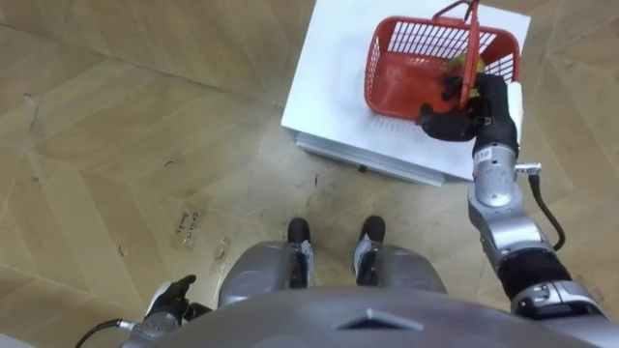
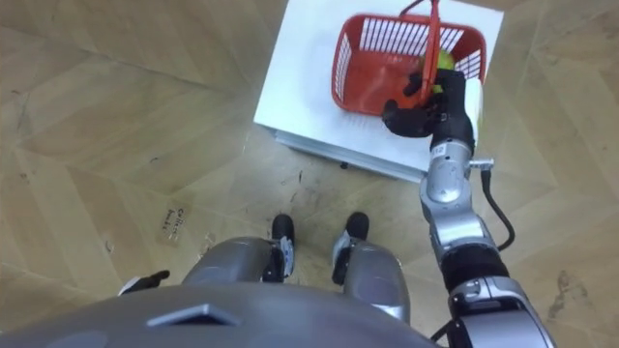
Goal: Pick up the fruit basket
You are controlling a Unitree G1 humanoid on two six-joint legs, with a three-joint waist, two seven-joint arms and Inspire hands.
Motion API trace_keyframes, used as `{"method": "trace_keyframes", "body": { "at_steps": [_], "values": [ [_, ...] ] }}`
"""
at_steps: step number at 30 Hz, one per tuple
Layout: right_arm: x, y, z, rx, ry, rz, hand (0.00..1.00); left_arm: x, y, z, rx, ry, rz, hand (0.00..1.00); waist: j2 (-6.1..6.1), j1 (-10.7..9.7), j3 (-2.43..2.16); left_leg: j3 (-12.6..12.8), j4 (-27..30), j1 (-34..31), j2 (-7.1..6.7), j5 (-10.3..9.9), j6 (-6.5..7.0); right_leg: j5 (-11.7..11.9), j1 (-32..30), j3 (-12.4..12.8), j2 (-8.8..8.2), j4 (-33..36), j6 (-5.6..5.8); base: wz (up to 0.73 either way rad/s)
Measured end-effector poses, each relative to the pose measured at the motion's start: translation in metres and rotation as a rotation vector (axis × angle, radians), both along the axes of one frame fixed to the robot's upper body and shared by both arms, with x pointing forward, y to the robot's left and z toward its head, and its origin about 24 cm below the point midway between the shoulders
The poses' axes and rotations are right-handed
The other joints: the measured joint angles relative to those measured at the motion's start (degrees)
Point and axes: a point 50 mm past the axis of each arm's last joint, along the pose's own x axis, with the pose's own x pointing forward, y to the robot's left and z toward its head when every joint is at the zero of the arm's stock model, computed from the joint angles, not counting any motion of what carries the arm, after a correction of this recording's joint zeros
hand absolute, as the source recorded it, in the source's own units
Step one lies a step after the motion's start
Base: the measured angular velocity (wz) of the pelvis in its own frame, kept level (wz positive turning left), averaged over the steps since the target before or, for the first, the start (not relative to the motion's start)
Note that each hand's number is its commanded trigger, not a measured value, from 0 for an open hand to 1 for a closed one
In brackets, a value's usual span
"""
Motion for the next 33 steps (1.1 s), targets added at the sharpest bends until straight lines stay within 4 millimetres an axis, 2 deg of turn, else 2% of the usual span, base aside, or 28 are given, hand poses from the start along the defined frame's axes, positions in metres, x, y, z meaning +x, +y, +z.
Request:
{"method": "trace_keyframes", "body": {
  "at_steps": [3, 5, 17, 20, 23, 25, 27, 31, 33],
  "values": [
    [0.003, 0.0, 0.002, -0.003, -0.011, -0.003, 0.0, 0.0, -0.001, 0.0, -0.001, 0.002, -0.001, 0.0, 0.43, -0.07, 0.42, -0.08, 0.07, -0.15, 0.01, 0.0, 0.0, 0.0, -0.06, -0.13, 0.0, 0.0, 0.0, 0.0],
    [0.005, 0.0, 0.003, -0.002, -0.013, -0.006, 0.0, 0.001, -0.001, 0.0, 0.0, 0.001, -0.002, 0.0, 0.64, -0.09, 0.53, -0.08, 0.07, -0.23, 0.01, 0.0, 0.0, 0.0, -0.12, -0.16, 0.01, -0.02, 0.0, 0.0],
    [0.006, -0.002, 0.001, 0.034, -0.017, -0.03, 0.0, 0.007, 0.0, 0.001, 0.028, -0.037, 0.002, 0.0, 0.58, -0.21, 0.4, -0.04, 0.01, -0.09, 0.01, 0.02, 0.0, 0.0, -0.09, -0.43, 0.01, -0.06, 0.0, 0.01],
    [0.005, -0.002, 0.0, 0.041, -0.01, -0.024, 0.0, 0.008, -0.001, 0.002, 0.026, -0.046, 0.0, 0.0, 0.19, -0.45, 0.21, 0.19, -0.15, 0.71, 0.02, 0.02, 0.0, -0.02, 0.58, -0.44, 0.0, -0.06, 0.02, -0.02],
    [-0.001, -0.003, 0.001, 0.057, -0.014, -0.018, 0.0, 0.005, 0.0, 0.001, 0.022, -0.034, -0.003, 0.0, -0.68, -0.32, -0.2, 0.86, -0.36, 1.93, 0.01, 0.02, 0.0, -0.23, 1.54, -0.3, -0.08, -0.11, 0.04, -0.04],
    [-0.003, -0.005, 0.003, 0.061, -0.024, -0.024, 0.0, 0.003, -0.001, 0.001, 0.017, -0.027, -0.008, 0.0, -1.04, -0.38, -0.25, 0.95, -0.4, 2.77, 0.0, 0.01, 0.01, -0.24, 2.38, -0.29, -0.1, -0.14, 0.05, 0.0],
    [-0.003, -0.006, 0.006, 0.07, -0.044, -0.029, 0.0, 0.002, 0.0, 0.002, 0.008, -0.028, -0.004, 0.0, -1.79, -0.31, -0.57, 1.56, -0.79, 3.73, 0.01, 0.01, 0.0, -0.45, 2.82, 0.45, -0.05, -0.08, -0.02, -0.12],
    [-0.008, -0.004, 0.012, 0.081, -0.076, -0.023, 0.0, 0.0, 0.0, 0.002, 0.003, -0.026, 0.002, 0.0, -2.26, -1.19, -0.62, 1.62, -1.49, 6.15, 0.01, -0.01, -0.02, -0.8, 5.11, 0.83, 0.02, -0.19, 0.04, -0.02],
    [-0.013, -0.003, 0.011, 0.082, -0.073, -0.021, 0.0, -0.002, 0.001, 0.002, 0.005, -0.02, 0.005, 0.0, -2.57, -1.94, -0.51, 1.7, -2.44, 8.88, 0.04, -0.02, -0.05, -0.88, 7.77, 0.85, 0.25, -1.28, 0.12, 0.0]
  ]
}}
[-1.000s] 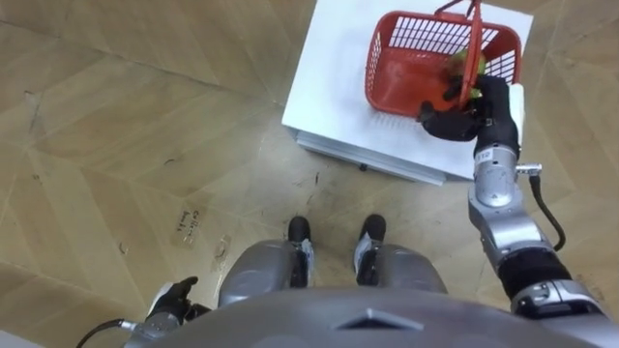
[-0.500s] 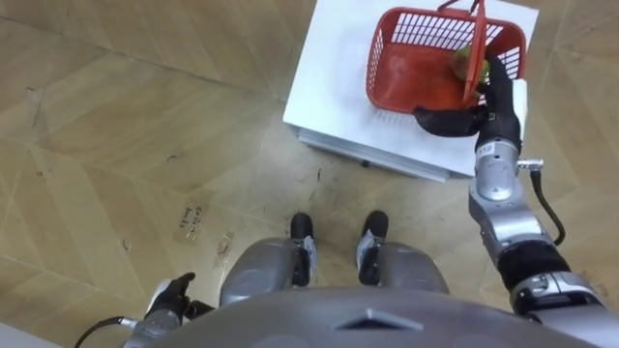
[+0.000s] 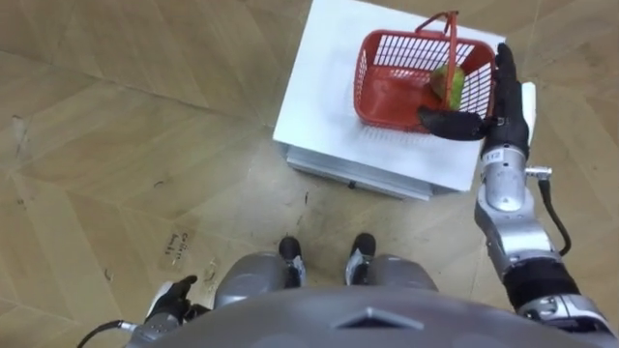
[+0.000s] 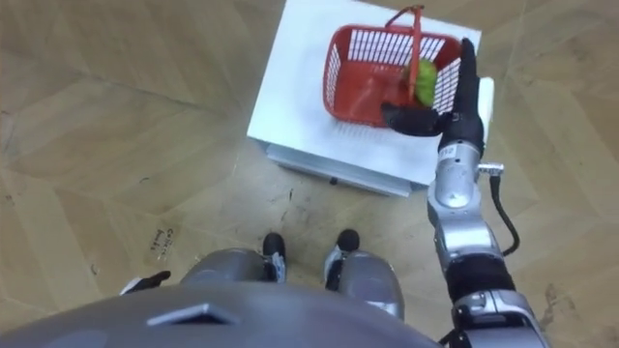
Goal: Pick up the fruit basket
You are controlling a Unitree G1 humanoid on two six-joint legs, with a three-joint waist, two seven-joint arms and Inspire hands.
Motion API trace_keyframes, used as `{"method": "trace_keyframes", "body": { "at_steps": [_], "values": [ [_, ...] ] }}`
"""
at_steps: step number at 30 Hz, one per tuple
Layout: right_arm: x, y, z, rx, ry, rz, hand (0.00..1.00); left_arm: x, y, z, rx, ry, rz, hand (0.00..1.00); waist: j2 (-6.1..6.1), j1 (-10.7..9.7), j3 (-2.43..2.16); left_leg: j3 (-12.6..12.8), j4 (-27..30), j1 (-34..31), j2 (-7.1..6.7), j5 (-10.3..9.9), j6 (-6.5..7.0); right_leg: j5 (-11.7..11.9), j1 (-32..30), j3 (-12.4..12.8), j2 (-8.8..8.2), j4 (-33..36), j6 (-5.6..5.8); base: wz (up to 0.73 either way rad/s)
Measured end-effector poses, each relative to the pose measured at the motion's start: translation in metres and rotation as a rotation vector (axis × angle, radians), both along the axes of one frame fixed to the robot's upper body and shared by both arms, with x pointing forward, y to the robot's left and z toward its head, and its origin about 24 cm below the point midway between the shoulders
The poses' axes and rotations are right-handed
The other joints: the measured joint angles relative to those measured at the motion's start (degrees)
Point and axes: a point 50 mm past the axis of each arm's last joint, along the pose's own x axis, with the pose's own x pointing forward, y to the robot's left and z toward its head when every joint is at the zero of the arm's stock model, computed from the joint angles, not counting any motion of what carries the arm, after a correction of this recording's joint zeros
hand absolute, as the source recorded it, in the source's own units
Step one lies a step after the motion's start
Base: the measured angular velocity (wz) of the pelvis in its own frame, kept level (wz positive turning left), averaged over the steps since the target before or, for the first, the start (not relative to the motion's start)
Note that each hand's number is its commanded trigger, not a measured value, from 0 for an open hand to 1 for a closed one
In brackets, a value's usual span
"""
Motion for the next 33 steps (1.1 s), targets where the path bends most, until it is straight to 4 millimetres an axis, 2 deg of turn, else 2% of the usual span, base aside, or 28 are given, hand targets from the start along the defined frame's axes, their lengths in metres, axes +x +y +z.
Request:
{"method": "trace_keyframes", "body": {
  "at_steps": [3, 6, 11, 17, 19, 22, 24, 25, 27, 30, 32, 33],
  "values": [
    [-0.004, -0.002, -0.002, 0.01, 0.01, -0.011, 0.0, 0.003, 0.0, 0.0, 0.001, -0.01, -0.001, 0.0, -0.46, -0.44, 0.13, 0.08, -0.7, 1.88, -0.02, -0.04, -0.06, -0.23, 1.58, -0.06, 0.02, -0.15, 0.12, -0.02],
    [-0.008, -0.002, -0.002, 0.02, 0.006, -0.018, 0.0, 0.01, 0.002, 0.001, 0.009, -0.027, -0.008, 0.0, -1.01, -0.76, 0.09, 1.22, -1.9, 4.21, 0.06, -0.11, -0.14, -0.42, 2.73, 1.7, 0.36, -0.25, 0.27, -0.19],
    [-0.018, -0.006, 0.0, -0.002, 0.012, 0.0, 0.0, 0.026, 0.009, 0.005, 0.026, -0.091, 0.029, 0.0, -0.98, -2.65, 0.11, 1.69, -3.1, 6.44, 0.01, -0.15, -0.16, -0.52, 4.63, 2.07, 0.48, -0.94, 0.49, -0.06],
    [-0.024, -0.016, 0.01, -0.086, -0.014, -0.006, 0.0, 0.044, 0.015, 0.01, 0.034, -0.171, 0.075, 0.0, -0.86, -3.53, 0.01, 4.44, -3.88, 8.67, 0.34, -0.54, -0.15, -0.56, 5.32, 4.48, 0.98, -0.66, 0.56, -0.22],
    [-0.033, -0.02, 0.005, -0.116, 0.022, -0.002, 0.0, 0.046, 0.016, 0.011, 0.034, -0.183, 0.077, 0.0, -0.82, -4.06, -0.03, 4.59, -3.82, 9.33, 0.56, -1.04, -0.28, -0.57, 6.02, 4.88, 1.3, -0.76, 0.56, -0.15],
    [-0.054, -0.022, -0.014, -0.15, 0.149, 0.007, 0.0, 0.043, 0.017, 0.011, 0.035, -0.176, 0.083, 0.0, -0.73, -4.51, -0.14, 4.73, -3.74, 11.21, 0.88, -1.68, -0.44, -0.78, 7.88, 5.07, 1.66, -0.83, 0.6, -0.08],
    [-0.082, -0.031, -0.044, -0.18, 0.34, -0.012, 0.0, 0.043, 0.018, 0.011, 0.039, -0.177, 0.099, 0.0, -0.93, -4.58, -0.26, 5.63, -3.82, 12.1, 1.03, -1.9, -0.48, -0.85, 8.54, 5.28, 1.73, -0.94, 0.56, -0.11],
    [-0.09, -0.034, -0.05, -0.178, 0.387, -0.027, 0.0, 0.042, 0.019, 0.011, 0.04, -0.175, 0.105, 0.0, -0.92, -4.44, -0.26, 5.59, -3.94, 12.49, 1.02, -1.92, -0.48, -0.91, 8.87, 5.24, 1.72, -0.99, 0.58, 0.0],
    [-0.132, -0.046, -0.078, -0.172, 0.627, -0.094, 0.0, 0.029, 0.023, 0.01, 0.057, -0.152, 0.152, 0.0, -0.89, -4.33, -0.46, 5.7, -4.03, 13.95, 1.01, -2.35, -0.51, -1.45, 10.22, 5.58, 1.79, -0.94, 0.66, -0.02],
    [-0.173, -0.052, -0.095, -0.168, 0.848, -0.14, 0.0, 0.015, 0.027, 0.01, 0.092, -0.108, 0.177, 0.0, -0.95, -4.36, -0.62, 5.48, -3.89, 14.67, 0.99, -2.73, -0.53, -2.01, 11.01, 5.69, 1.79, -0.68, 0.74, 0.0],
    [-0.207, -0.05, -0.104, -0.148, 1.03, -0.166, 0.0, 0.003, 0.03, 0.009, 0.119, -0.044, 0.161, 0.0, -1.11, -4.39, -0.52, 5.38, -3.84, 15.5, 1.0, -2.85, -0.55, -2.13, 11.89, 5.55, 1.78, -0.7, 0.76, 0.02],
    [-0.217, -0.049, -0.106, -0.134, 1.087, -0.178, 0.0, -0.002, 0.03, 0.008, 0.127, -0.012, 0.152, 0.0, -1.21, -4.39, -0.42, 5.33, -3.85, 16.13, 1.0, -2.99, -0.59, -2.19, 12.48, 5.6, 1.81, -0.73, 0.77, 0.0]
  ]
}}
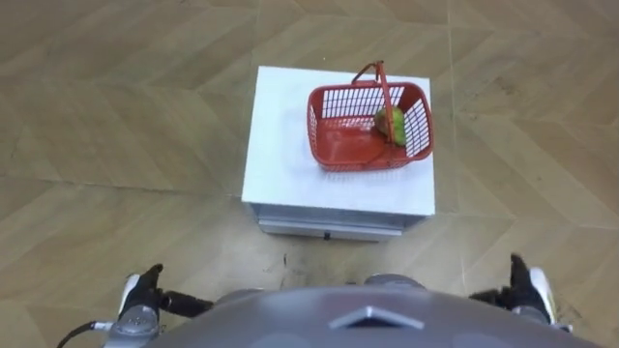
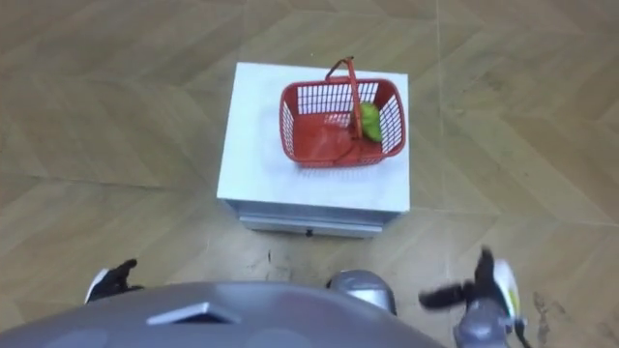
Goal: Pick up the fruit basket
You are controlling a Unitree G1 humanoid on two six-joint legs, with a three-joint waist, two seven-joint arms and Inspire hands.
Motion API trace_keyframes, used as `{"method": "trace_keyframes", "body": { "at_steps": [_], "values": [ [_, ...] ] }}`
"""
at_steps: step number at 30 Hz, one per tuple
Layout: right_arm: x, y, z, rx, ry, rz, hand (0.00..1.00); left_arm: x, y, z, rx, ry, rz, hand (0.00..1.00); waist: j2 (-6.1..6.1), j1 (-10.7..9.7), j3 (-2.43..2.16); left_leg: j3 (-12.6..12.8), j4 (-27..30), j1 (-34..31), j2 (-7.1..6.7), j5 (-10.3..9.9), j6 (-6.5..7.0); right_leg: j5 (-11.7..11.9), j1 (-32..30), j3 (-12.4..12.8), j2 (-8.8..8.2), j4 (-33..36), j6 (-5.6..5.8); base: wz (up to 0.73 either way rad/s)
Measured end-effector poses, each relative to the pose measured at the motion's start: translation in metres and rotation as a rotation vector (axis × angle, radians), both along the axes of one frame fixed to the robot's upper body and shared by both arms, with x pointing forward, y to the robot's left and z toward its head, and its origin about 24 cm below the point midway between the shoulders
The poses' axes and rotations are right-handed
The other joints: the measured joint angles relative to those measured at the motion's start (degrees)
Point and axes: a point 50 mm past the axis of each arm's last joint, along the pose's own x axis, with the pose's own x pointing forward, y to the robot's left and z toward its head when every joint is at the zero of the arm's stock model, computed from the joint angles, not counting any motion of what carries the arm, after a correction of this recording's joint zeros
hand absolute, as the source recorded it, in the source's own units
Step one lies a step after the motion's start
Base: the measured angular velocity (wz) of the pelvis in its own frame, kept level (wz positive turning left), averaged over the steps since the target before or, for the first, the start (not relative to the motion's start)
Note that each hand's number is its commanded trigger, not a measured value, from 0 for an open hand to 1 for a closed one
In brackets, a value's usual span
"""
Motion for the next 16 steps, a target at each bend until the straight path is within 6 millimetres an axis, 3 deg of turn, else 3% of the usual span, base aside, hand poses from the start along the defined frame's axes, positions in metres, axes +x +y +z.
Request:
{"method": "trace_keyframes", "body": {
  "at_steps": [2, 7, 16],
  "values": [
    [-0.01, 0.0, -0.001, 0.01, 0.057, -0.028, 0.0, -0.011, -0.001, -0.001, 0.008, 0.064, -0.02, 0.0, -0.05, -0.01, 0.24, 0.02, 0.04, 1.23, 0.03, -0.35, 0.02, -0.17, 1.23, 0.06, 0.05, -0.05, 0.06, 0.0],
    [-0.02, 0.009, -0.007, 0.101, 0.171, -0.069, 0.0, -0.023, -0.003, -0.003, -0.023, 0.15, -0.012, 0.0, -0.43, 0.08, 0.01, -0.89, 0.46, 2.54, -0.12, -1.14, 0.12, -0.71, 2.87, -0.34, -0.13, -0.14, 0.31, 0.07],
    [-0.021, 0.019, -0.011, 0.242, 0.285, -0.097, 0.0, -0.03, -0.008, -0.005, -0.075, 0.247, -0.008, 0.0, -0.09, 0.89, 0.02, -2.11, 0.29, 2.82, -0.22, -1.25, 0.07, -1.45, 3.3, -1.08, -0.2, -0.17, 0.46, 0.06]
  ]
}}
